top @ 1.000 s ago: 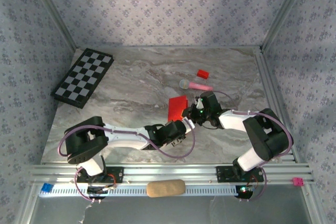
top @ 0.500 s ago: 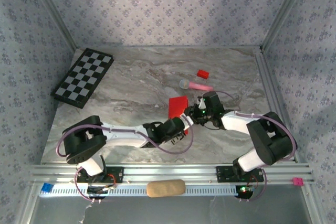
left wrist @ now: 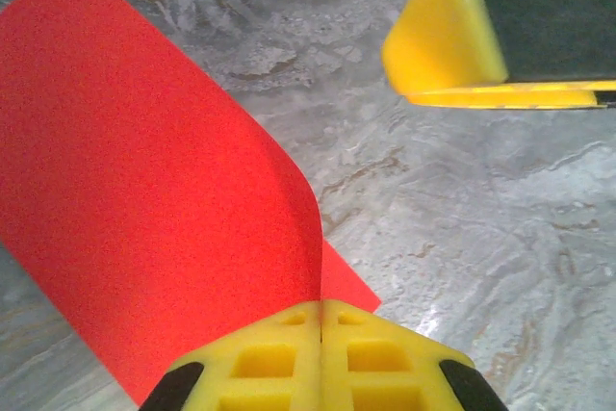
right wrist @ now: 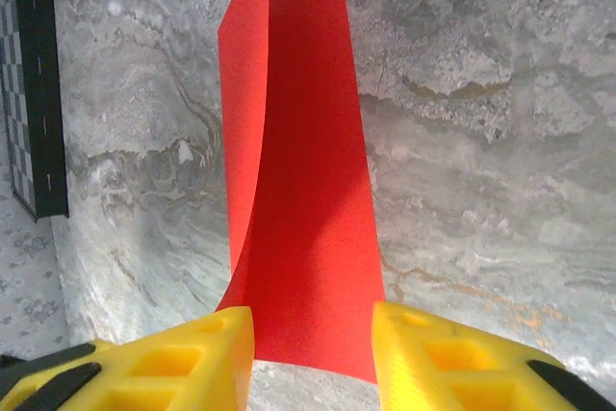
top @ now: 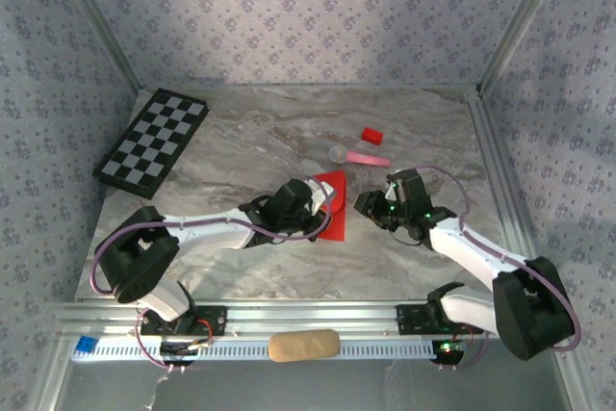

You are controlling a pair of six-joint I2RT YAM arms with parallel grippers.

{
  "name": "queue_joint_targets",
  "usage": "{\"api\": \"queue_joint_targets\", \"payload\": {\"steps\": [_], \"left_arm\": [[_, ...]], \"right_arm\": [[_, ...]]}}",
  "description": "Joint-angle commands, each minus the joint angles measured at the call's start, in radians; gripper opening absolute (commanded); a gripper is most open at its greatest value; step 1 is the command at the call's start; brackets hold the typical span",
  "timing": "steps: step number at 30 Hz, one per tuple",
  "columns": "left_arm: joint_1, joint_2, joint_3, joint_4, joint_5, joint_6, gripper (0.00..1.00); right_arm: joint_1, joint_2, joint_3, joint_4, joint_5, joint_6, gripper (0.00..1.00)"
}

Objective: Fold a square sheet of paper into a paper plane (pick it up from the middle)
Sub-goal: Fold the triangle a second time at the center of the table.

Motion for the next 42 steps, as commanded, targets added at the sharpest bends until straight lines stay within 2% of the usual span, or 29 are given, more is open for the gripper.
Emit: {"api": "queue_joint_targets", "payload": {"steps": [1, 7, 9, 19, 29, 36, 42], "left_arm": [[0.012, -0.017, -0.003, 0.021, 0.11, -0.057, 0.0], [0.014, 0.0, -0.019, 0.055, 0.103, -0.142, 0.0], [0.012, 0.009, -0.029, 0.068, 0.104, -0.165, 0.0], [0.009, 0.025, -0.045, 0.083, 0.104, -0.19, 0.0], [0.01, 0.034, -0.046, 0.075, 0.098, -0.189, 0.0], [0.025, 0.046, -0.035, 0.066, 0.11, -0.196, 0.0], [0.064, 0.08, -0.023, 0.061, 0.151, -0.204, 0.0]], "right_arm": [[0.007, -0.03, -0.031, -0.069, -0.001, -0.038, 0.3], [0.045, 0.009, -0.058, -0.025, -0.047, -0.023, 0.06], [0.066, 0.031, -0.067, 0.021, -0.06, -0.003, 0.02], [0.147, 0.21, -0.006, 0.129, -0.078, 0.031, 0.0], [0.162, 0.315, 0.035, 0.154, -0.081, 0.025, 0.0], [0.162, 0.358, 0.066, -0.071, -0.004, -0.096, 0.0], [0.138, 0.341, 0.031, -0.078, -0.005, -0.126, 0.0]]}}
